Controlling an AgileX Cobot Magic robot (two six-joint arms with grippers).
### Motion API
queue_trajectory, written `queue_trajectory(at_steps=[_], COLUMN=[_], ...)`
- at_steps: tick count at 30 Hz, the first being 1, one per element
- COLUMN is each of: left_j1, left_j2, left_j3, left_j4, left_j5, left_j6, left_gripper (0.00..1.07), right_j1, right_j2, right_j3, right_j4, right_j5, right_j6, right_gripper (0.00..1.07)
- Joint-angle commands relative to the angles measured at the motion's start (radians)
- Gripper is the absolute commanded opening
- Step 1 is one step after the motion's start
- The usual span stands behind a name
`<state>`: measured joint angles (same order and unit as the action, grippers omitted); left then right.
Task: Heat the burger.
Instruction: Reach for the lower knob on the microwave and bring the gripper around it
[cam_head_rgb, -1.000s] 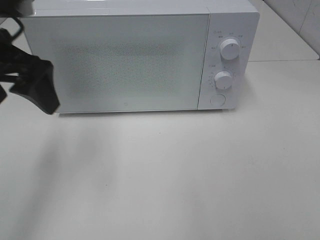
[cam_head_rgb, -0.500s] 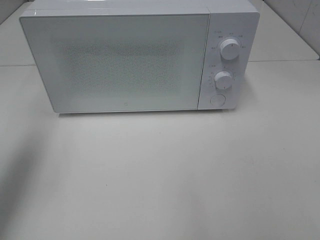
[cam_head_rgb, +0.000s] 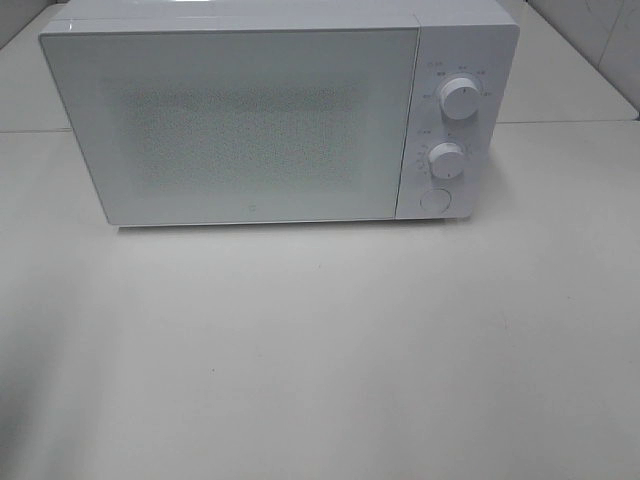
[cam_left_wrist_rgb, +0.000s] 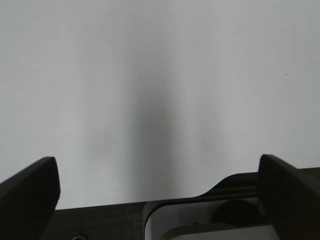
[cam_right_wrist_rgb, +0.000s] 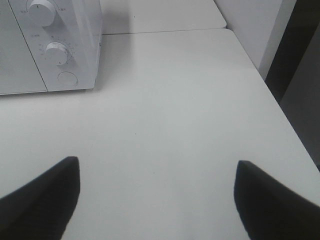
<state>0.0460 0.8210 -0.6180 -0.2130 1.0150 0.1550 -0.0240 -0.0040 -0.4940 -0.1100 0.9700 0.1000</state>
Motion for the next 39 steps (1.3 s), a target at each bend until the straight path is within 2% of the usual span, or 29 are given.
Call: queue_trajectory(at_steps=[1,3,8,11,12,13,15,17,26,39], left_j1=[0.004,0.004,0.004,0.004,0.004,0.004,0.004,0.004,0.004,0.004], left_j2=[-0.084,-0.194,-0.281,-0.342,-0.377,-0.377,-0.428,-0.445,-0.65,-0.85], left_j3=[0.052,0.073,0.075,0.095,0.103,0.103,0.103,0.103,0.103,0.103], left_j4=[-0.004,0.006,0.014,0.022,0.047,0.047,0.113,0.134,0.159,0.159], left_j5=[-0.021,-0.025,0.006,0.045,0.054,0.054,0.054,0.054,0.054,0.054], left_j6=[-0.002,-0.016,-0.028,-0.065,-0.097,-0.097,-0.144,-0.155,-0.155,-0.155], left_gripper=[1.0,1.0,1.0,1.0,1.0,1.0,1.0,1.0,1.0,1.0], right_j1=[-0.007,-0.007,-0.007,-0.007,-0.007,-0.007,-0.007,-0.007,-0.007,-0.007], right_j2=[-0.035,-0.035,-0.035,-0.035,-0.035,-0.035,-0.035,-0.035,-0.035,-0.035], right_j3=[0.001,0.001,0.001,0.001,0.001,0.001,0.001,0.001,0.001,0.001], right_j4=[-0.002,-0.003,-0.003,-0.003,-0.003,-0.003,-0.003,-0.003,-0.003,-0.003], right_j5=[-0.007,-0.007,-0.007,-0.007,-0.007,-0.007,-0.007,-0.007,-0.007,-0.007], right_j6=[-0.002,-0.001,-0.001,-0.001,-0.001,-0.001,-0.001,-0.001,-0.001,-0.001], right_gripper=[0.76,0.76,0.76,0.76,0.76,0.76,0.76,0.76,0.76,0.76])
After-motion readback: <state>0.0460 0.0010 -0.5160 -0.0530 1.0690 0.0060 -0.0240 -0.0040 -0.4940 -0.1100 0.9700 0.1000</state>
